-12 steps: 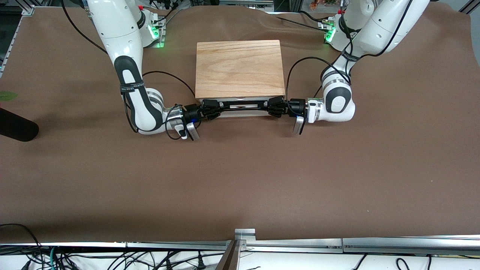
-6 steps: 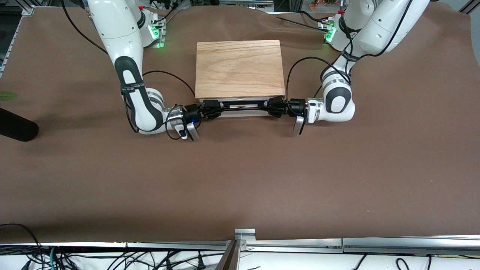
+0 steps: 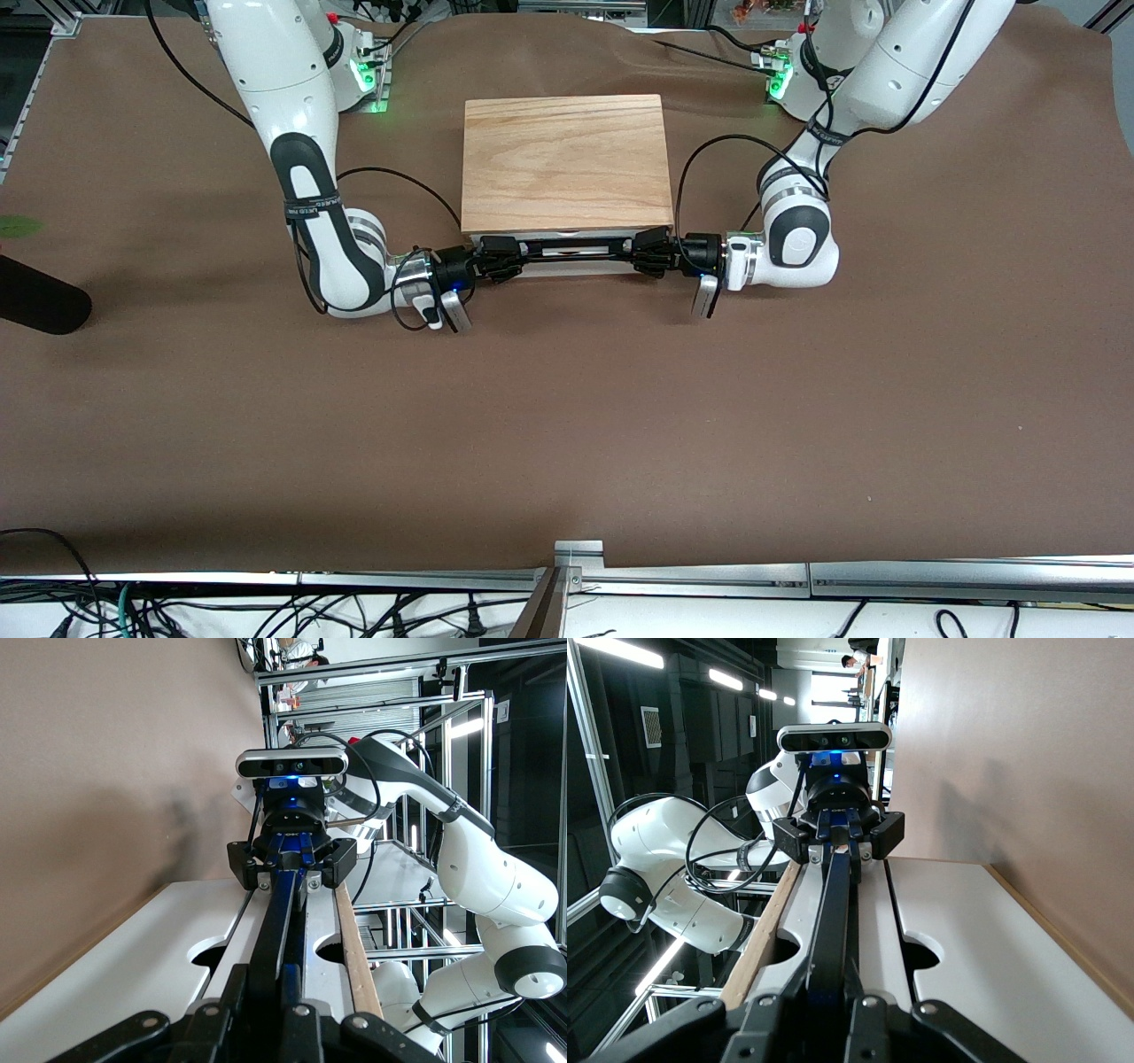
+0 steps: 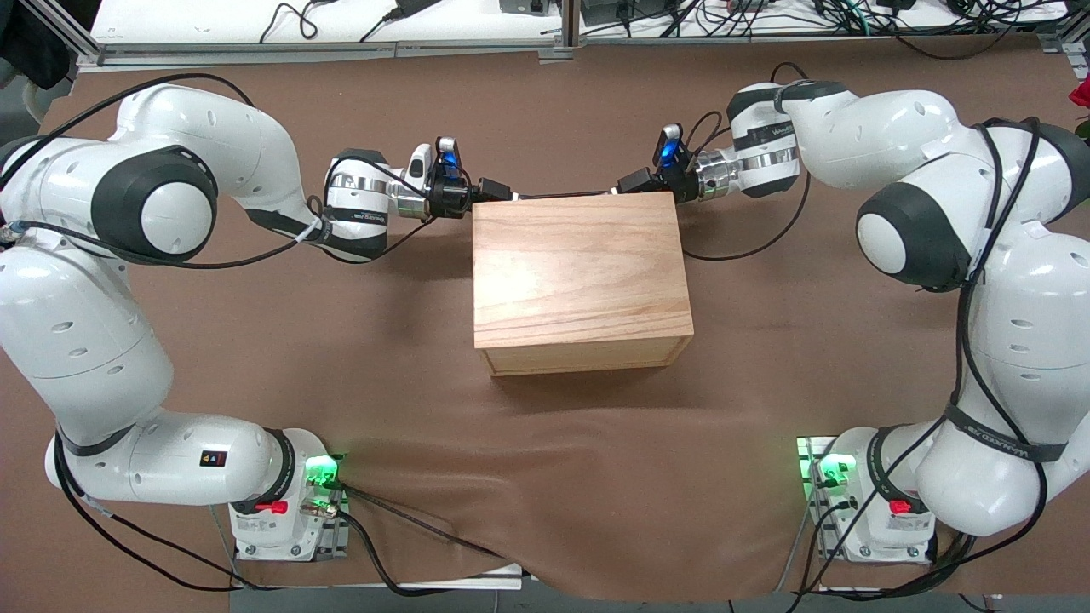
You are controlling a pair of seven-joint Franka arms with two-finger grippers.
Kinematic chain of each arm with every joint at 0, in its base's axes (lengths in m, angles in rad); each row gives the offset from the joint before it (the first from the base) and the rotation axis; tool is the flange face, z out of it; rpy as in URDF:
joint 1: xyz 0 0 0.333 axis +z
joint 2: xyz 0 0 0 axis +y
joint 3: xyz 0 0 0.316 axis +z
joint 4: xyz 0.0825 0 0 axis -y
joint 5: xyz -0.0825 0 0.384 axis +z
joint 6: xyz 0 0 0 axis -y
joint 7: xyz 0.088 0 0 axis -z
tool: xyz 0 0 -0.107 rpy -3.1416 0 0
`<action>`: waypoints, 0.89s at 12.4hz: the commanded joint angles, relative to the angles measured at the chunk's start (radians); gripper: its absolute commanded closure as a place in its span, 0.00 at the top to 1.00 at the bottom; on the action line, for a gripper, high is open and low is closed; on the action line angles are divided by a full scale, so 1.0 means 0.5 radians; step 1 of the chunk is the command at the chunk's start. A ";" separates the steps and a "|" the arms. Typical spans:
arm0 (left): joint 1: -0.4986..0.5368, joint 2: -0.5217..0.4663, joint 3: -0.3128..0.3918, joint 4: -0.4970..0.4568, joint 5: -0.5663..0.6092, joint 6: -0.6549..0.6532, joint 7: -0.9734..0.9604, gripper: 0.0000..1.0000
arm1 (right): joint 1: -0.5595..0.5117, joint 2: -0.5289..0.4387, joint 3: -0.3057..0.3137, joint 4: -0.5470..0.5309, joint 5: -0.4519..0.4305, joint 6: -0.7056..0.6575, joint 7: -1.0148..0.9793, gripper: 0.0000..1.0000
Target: Pull top drawer with both arms simultaneously
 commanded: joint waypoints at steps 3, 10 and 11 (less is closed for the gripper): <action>0.018 0.021 0.010 -0.004 0.026 -0.021 -0.009 0.00 | -0.124 0.052 -0.006 0.178 0.032 -0.021 0.044 0.15; 0.012 0.156 0.118 0.223 0.044 -0.021 -0.150 0.00 | -0.176 0.073 -0.006 0.331 0.035 0.065 0.203 0.15; 0.012 0.199 0.145 0.263 0.044 -0.021 -0.150 0.00 | -0.182 0.098 -0.006 0.374 0.035 0.068 0.219 0.15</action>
